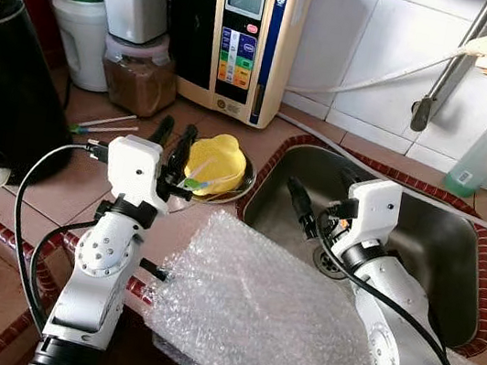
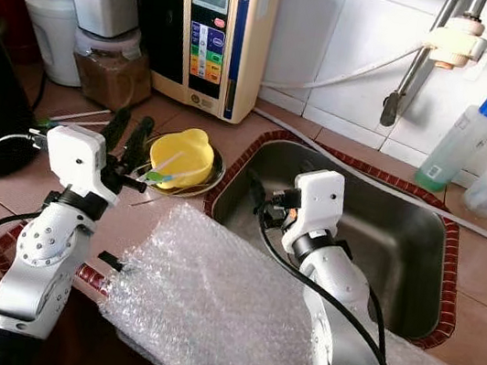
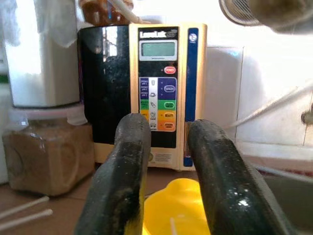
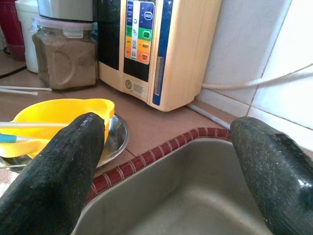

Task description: Kitchen organization

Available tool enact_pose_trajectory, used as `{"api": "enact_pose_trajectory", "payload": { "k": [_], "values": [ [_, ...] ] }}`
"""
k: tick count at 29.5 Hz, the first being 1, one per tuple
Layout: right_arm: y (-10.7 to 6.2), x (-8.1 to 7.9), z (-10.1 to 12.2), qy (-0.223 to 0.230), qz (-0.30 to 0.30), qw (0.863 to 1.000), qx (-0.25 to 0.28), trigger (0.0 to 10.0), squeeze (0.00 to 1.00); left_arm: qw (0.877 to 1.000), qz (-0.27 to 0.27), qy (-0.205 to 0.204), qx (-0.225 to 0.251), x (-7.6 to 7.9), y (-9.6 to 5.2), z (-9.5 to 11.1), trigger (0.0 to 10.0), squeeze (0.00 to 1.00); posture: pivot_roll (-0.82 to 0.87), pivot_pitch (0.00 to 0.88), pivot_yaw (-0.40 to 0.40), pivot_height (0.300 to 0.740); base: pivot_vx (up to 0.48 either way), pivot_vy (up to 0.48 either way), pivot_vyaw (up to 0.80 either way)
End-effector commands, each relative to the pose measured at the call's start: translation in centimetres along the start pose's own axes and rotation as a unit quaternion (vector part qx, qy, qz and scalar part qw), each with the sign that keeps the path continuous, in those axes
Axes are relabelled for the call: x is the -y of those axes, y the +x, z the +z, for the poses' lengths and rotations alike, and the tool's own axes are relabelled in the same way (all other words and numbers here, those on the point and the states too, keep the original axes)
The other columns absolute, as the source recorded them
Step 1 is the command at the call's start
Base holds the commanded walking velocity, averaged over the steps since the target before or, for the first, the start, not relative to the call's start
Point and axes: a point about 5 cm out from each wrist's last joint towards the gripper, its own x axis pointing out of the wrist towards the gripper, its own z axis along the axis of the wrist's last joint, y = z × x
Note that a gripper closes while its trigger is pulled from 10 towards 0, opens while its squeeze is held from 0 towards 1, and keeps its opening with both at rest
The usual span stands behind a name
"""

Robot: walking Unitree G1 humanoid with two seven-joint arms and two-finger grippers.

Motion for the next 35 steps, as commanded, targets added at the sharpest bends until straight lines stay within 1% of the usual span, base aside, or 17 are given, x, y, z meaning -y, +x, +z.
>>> {"api": "enact_pose_trajectory", "payload": {
  "k": [1, 3, 4, 6, 7, 10, 14, 15, 18, 20, 22, 25, 26, 29, 30, 32, 35],
  "values": [
    [-0.2, 0.0, -0.1, -0.006, 0.002, 1.000, 0.001, 10.0, 0.00, 1.000, 0.003, -0.009, 0.010, 0.0, 0.1, 0.6, 10.0, 1.00, 0.02, 0.000, -0.030, 0.740, 0.000, 0.000, 0.00],
    [-0.2, -0.2, -0.2, -0.007, 0.003, 1.000, -0.001, 10.0, 0.00, 0.999, 0.003, -0.032, 0.017, 0.1, 0.6, 1.1, 10.0, 1.00, 0.02, 0.000, -0.033, 0.740, 0.000, 0.000, 0.00],
    [-0.2, -0.2, -0.2, -0.007, 0.003, 1.000, -0.001, 10.0, 0.00, 0.999, 0.003, -0.032, 0.017, 0.1, 0.6, 1.1, 10.0, 1.00, 0.02, 0.000, -0.033, 0.740, 0.000, 0.000, 0.00],
    [-0.2, -0.3, -0.2, -0.008, 0.005, 1.000, 0.000, 10.0, 0.00, 0.996, 0.020, -0.080, 0.014, 0.0, 1.1, 1.5, 10.0, 1.00, 0.02, 0.000, -0.033, 0.740, 0.000, 0.000, 0.00],
    [-0.2, -0.3, -0.2, -0.008, 0.005, 1.000, 0.000, 10.0, 0.00, 0.996, 0.020, -0.080, 0.014, 0.0, 1.1, 1.5, 10.0, 1.00, 0.02, 0.000, -0.033, 0.740, 0.000, 0.000, 0.00],
    [-0.2, -0.2, -0.2, -0.010, 0.004, 1.000, -0.001, 10.0, 0.00, 0.993, 0.025, -0.112, 0.016, -0.2, 1.5, 2.0, 10.0, 1.00, 0.03, 0.000, -0.033, 0.740, 0.000, 0.000, 0.00],
    [-0.3, -0.2, -0.3, -0.011, 0.003, 1.000, -0.001, 10.0, 0.00, 0.993, 0.035, -0.113, 0.023, -0.5, 1.6, 2.4, 10.0, 1.00, 0.02, 0.000, -0.032, 0.740, 0.000, 0.000, 0.00],
    [-0.3, -0.2, -0.3, -0.011, 0.002, 1.000, -0.001, 10.0, 0.00, 0.993, 0.053, -0.093, 0.040, -1.1, 1.8, 3.3, 10.0, 1.00, 0.03, 0.000, -0.032, 0.740, 0.000, 0.000, 0.00],
    [-0.4, -0.3, -0.4, -0.010, 0.002, 1.000, -0.002, 10.0, 0.00, 0.993, 0.087, -0.054, 0.060, -2.5, 2.1, 4.4, 10.0, 1.00, 0.03, 0.000, -0.032, 0.740, 0.000, 0.000, 0.00],
    [-0.4, -0.5, -0.5, -0.009, 0.003, 1.000, -0.003, 10.0, 0.00, 0.992, 0.113, -0.027, 0.043, -3.7, 1.9, 4.0, 10.0, 1.00, 0.03, 0.000, -0.031, 0.740, 0.000, 0.000, 0.00],
    [-0.4, -0.5, -0.5, -0.008, 0.004, 1.000, -0.004, 10.0, 0.00, 0.993, 0.109, -0.026, 0.031, -3.8, 1.7, 3.5, 10.0, 1.00, 0.03, 0.000, -0.031, 0.740, 0.000, 0.000, 0.00],
    [-0.4, -0.6, -0.5, -0.008, 0.004, 1.000, -0.004, 10.0, 0.00, 0.995, 0.099, -0.027, 0.015, -3.5, 1.2, 2.8, 10.0, 1.00, 0.03, 0.000, -0.028, 0.740, 0.000, 0.000, 0.00],
    [-0.4, -0.5, -0.5, -0.007, 0.003, 1.000, -0.004, 10.0, 0.00, 0.996, 0.084, -0.033, 0.000, -3.0, 0.8, 2.1, 10.0, 1.00, 0.03, 0.000, -0.028, 0.740, 0.000, 0.000, 0.00],
    [-0.5, -0.5, -0.6, -0.007, 0.003, 1.000, -0.006, 10.0, 0.00, 0.997, 0.065, -0.031, -0.007, -2.3, 0.6, 1.7, 10.0, 1.00, 0.03, 0.000, -0.025, 0.740, 0.000, 0.000, 0.00],
    [-0.5, -0.6, -0.7, -0.007, 0.003, 1.000, -0.006, 10.0, 0.00, 0.999, 0.044, -0.027, -0.010, -1.8, 0.5, 1.6, 10.0, 1.00, 0.03, 0.000, -0.025, 0.740, 0.000, 0.000, 0.00],
    [-0.7, -0.6, -0.8, -0.007, 0.004, 1.000, -0.009, 10.0, 0.00, 0.998, -0.006, -0.048, -0.037, -0.3, 0.1, 0.7, 10.0, 1.00, 0.03, 0.000, -0.025, 0.740, 0.000, 0.000, 0.00],
    [-0.7, -0.7, -0.8, -0.006, 0.005, 1.000, -0.010, 10.0, 0.00, 0.997, -0.034, -0.052, -0.048, 0.4, -0.5, 0.1, 10.0, 1.00, 0.03, 0.000, -0.022, 0.740, 0.000, 0.000, 0.00]
  ]
}}
